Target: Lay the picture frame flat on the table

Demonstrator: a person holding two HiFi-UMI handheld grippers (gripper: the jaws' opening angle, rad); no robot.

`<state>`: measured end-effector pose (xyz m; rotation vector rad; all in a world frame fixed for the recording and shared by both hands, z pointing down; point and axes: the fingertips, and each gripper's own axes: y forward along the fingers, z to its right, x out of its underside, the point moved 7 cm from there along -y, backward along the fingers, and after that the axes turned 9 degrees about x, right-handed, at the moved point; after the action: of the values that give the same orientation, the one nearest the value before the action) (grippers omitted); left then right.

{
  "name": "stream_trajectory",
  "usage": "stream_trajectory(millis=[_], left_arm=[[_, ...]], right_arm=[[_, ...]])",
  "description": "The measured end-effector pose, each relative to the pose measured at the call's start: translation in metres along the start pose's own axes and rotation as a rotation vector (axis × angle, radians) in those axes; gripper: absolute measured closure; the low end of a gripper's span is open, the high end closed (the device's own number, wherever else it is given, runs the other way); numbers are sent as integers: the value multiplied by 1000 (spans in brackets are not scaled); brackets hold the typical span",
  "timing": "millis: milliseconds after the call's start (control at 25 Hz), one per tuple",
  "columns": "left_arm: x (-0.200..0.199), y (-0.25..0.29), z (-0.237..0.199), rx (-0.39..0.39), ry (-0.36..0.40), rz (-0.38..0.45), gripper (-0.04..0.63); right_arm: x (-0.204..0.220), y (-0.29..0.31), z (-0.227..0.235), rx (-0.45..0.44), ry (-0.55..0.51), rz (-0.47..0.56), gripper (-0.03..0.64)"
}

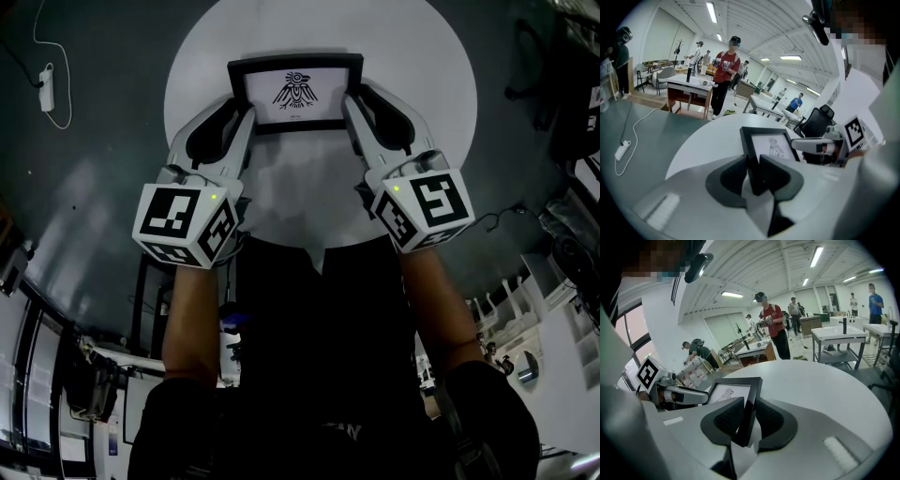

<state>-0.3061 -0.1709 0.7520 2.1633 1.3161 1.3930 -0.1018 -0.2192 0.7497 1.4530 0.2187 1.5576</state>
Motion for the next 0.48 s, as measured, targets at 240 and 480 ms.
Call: stream_trajectory(millis=[240,480], left_arm=[[0,1,1,-15,10,-25,505],[2,7,-2,-25,11,-41,505]], right_arm=[[0,2,-1,6,-13,-19,534],[3,7,0,23,-56,-37,528]])
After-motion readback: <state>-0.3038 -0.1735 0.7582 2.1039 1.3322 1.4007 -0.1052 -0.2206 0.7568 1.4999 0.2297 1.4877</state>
